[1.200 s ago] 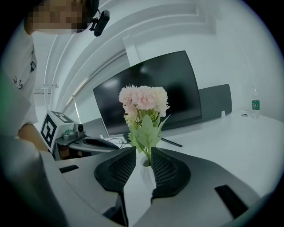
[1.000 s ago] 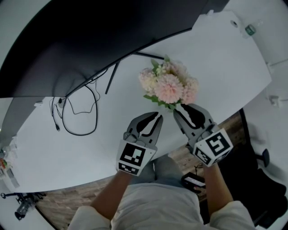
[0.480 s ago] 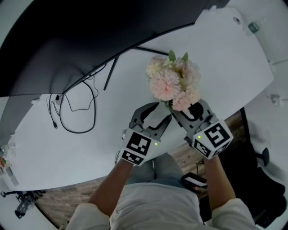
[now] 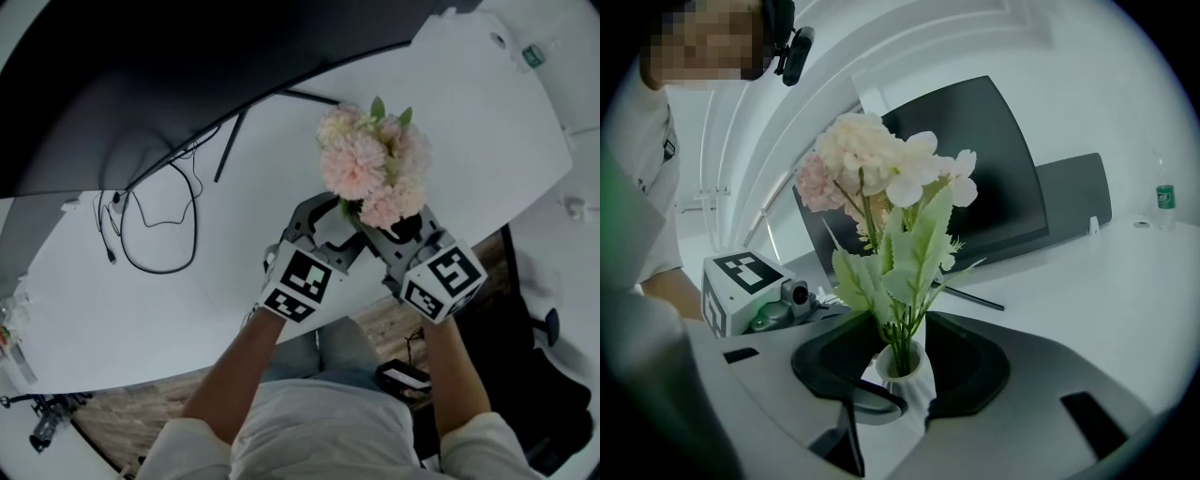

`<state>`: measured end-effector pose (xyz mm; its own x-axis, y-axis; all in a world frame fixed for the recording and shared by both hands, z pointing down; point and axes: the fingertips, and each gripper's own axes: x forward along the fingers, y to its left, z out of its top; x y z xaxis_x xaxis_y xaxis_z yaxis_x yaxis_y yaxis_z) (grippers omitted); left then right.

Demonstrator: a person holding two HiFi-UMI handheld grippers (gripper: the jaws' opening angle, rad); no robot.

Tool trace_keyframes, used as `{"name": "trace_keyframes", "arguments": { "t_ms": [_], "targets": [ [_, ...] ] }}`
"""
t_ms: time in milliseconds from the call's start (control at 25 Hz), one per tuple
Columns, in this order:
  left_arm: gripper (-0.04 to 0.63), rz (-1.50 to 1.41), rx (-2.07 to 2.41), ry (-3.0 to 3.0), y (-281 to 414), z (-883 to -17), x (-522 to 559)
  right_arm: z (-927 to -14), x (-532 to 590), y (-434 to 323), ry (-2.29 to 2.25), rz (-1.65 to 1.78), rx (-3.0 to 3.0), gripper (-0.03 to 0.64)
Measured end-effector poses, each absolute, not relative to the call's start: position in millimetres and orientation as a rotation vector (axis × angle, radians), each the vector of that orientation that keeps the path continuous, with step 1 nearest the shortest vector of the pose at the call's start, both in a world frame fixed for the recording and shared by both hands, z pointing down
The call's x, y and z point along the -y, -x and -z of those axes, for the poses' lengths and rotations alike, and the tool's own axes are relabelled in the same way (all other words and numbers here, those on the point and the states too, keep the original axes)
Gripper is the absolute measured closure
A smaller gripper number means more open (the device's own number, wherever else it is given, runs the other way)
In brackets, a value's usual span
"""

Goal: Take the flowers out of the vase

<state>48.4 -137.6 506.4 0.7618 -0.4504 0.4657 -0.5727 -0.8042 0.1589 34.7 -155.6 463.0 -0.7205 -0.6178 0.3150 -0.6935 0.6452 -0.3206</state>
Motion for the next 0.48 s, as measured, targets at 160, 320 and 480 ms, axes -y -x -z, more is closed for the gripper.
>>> {"name": "trace_keyframes", "arguments": {
  "t_ms": [160,320,480],
  "targets": [
    [0.331,-0.618,0.773,-2.677,-54.1,-510.4,139.8,-462.8,156.3,-33.9,-1.088,-0.620,2.689,0.468],
    [0.341,-0.629,0.768,-2.684,-55.3,-515.0,137.9,-462.3,156.8,-34.3,-1.103,-0.596,2.674,0.514],
    [0.344,-0.615,0.769,-2.691,-56.1,-513.9,138.4,-461.4,157.3,-36.0,-1.105,-0.589,2.667,0.526]
  ]
}}
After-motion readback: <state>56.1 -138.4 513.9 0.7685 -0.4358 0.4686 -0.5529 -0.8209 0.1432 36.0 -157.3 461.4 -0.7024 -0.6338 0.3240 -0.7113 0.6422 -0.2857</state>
